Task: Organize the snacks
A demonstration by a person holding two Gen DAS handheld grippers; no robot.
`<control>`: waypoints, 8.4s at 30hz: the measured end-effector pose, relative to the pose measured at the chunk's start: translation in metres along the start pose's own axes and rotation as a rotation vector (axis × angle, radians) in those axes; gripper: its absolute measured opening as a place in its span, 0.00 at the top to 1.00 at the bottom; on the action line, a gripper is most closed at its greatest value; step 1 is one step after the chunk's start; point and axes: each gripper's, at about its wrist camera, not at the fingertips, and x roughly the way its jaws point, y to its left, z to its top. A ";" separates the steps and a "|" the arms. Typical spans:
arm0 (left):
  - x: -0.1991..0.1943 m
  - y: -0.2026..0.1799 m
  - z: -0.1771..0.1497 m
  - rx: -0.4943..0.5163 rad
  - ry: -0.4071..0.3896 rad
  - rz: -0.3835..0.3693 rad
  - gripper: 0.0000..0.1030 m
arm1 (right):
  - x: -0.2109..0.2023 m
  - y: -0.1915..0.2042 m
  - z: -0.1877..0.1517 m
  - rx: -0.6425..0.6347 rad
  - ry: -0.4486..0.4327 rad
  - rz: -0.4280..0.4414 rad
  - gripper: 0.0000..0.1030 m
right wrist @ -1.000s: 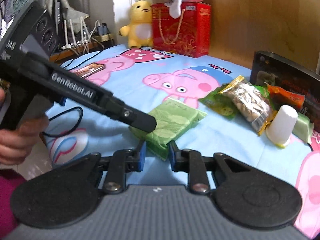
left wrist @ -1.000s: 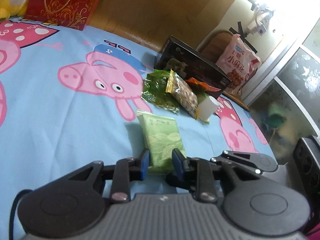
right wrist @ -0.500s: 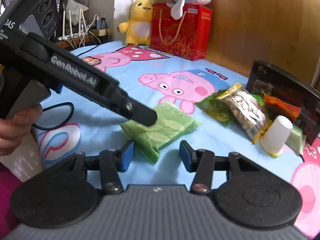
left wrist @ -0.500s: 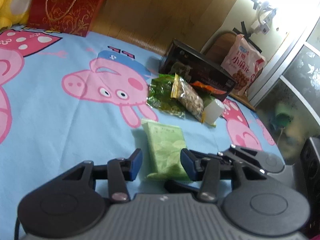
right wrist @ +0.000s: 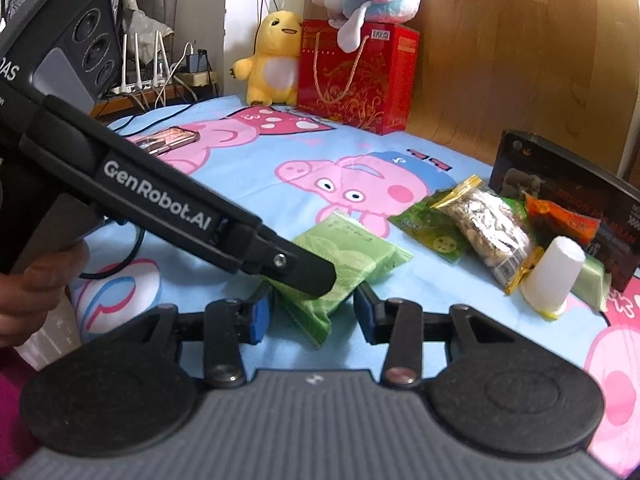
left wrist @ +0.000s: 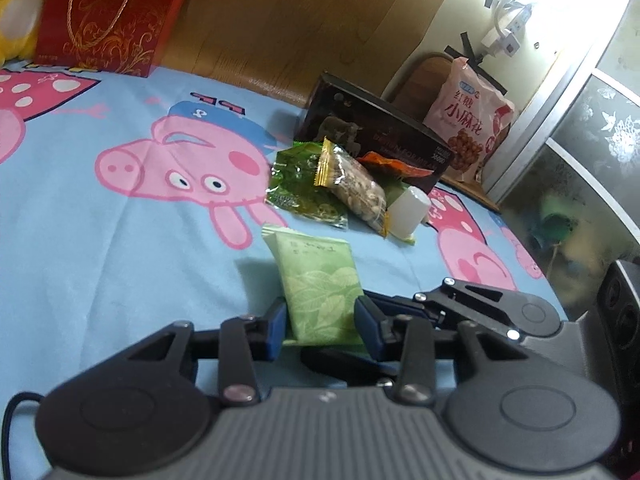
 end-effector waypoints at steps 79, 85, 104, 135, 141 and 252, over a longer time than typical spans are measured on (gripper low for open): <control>0.109 -0.100 0.070 0.145 0.113 -0.210 0.52 | -0.094 -0.137 -0.065 0.461 -0.063 -0.311 0.69; 0.126 -0.115 0.064 0.183 0.152 -0.197 0.52 | -0.087 -0.138 -0.060 0.424 -0.065 -0.288 0.64; 0.111 -0.132 0.099 0.245 0.043 -0.196 0.61 | -0.080 -0.143 -0.024 0.311 -0.173 -0.307 0.68; 0.119 -0.062 0.169 0.056 -0.126 -0.043 0.63 | -0.036 -0.203 0.023 0.500 -0.261 -0.219 0.66; 0.102 -0.041 0.130 -0.012 -0.072 -0.067 0.63 | -0.050 -0.213 -0.024 0.886 -0.215 -0.073 0.66; 0.116 -0.044 0.172 0.048 -0.130 0.100 0.71 | -0.046 -0.203 0.024 0.682 -0.281 -0.170 0.50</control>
